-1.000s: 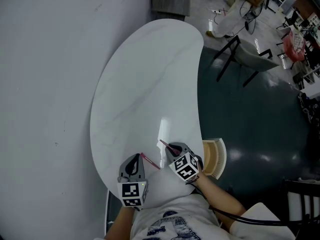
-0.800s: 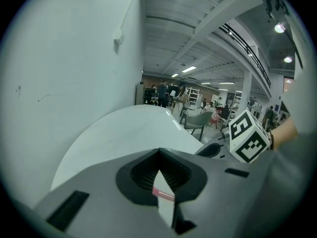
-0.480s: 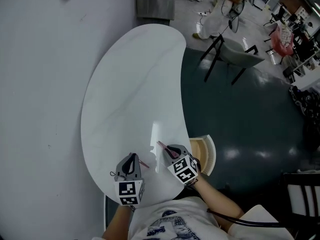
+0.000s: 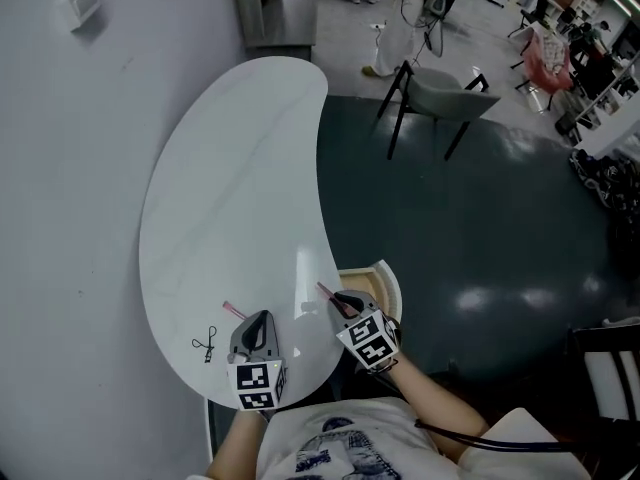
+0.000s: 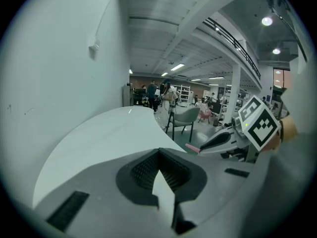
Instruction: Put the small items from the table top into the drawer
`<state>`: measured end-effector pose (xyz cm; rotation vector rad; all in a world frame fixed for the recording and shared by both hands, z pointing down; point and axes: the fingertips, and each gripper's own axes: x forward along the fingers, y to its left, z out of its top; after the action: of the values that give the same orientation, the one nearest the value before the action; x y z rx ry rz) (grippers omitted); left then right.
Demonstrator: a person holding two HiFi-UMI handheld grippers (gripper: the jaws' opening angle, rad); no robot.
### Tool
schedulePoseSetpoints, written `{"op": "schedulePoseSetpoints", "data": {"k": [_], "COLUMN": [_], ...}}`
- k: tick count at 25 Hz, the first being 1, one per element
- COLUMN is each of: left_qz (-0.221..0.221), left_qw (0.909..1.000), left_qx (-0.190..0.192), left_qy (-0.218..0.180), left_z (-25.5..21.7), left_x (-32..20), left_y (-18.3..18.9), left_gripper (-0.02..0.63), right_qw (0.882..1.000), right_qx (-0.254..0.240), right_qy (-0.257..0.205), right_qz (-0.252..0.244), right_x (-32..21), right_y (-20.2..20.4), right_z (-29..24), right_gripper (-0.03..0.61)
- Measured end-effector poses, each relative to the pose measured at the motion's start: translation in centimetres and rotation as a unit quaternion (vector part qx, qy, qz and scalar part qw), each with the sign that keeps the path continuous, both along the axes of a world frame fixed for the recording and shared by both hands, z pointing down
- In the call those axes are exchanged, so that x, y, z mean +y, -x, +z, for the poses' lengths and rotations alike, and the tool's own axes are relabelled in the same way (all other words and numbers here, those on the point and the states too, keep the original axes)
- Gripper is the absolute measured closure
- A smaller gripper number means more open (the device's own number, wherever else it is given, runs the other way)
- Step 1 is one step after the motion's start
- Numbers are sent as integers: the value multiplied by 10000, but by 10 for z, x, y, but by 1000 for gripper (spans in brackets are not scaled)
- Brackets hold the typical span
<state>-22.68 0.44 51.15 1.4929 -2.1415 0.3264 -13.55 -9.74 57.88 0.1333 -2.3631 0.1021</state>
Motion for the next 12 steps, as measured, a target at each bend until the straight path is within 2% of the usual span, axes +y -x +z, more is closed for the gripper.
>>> {"op": "schedulePoseSetpoints", "data": {"k": [12], "left_qz": [116], "left_qw": [9997], "left_qx": [-200], "left_qy": [-62], "left_z": [0], "left_x": [-57], "left_y": [-140], "left_gripper": [594], "right_qw": [9979], "right_qx": [-313], "right_qy": [405], "right_qz": [386], "right_x": [-49], "right_y": [-135], "right_z": [1], "right_gripper": [517]}}
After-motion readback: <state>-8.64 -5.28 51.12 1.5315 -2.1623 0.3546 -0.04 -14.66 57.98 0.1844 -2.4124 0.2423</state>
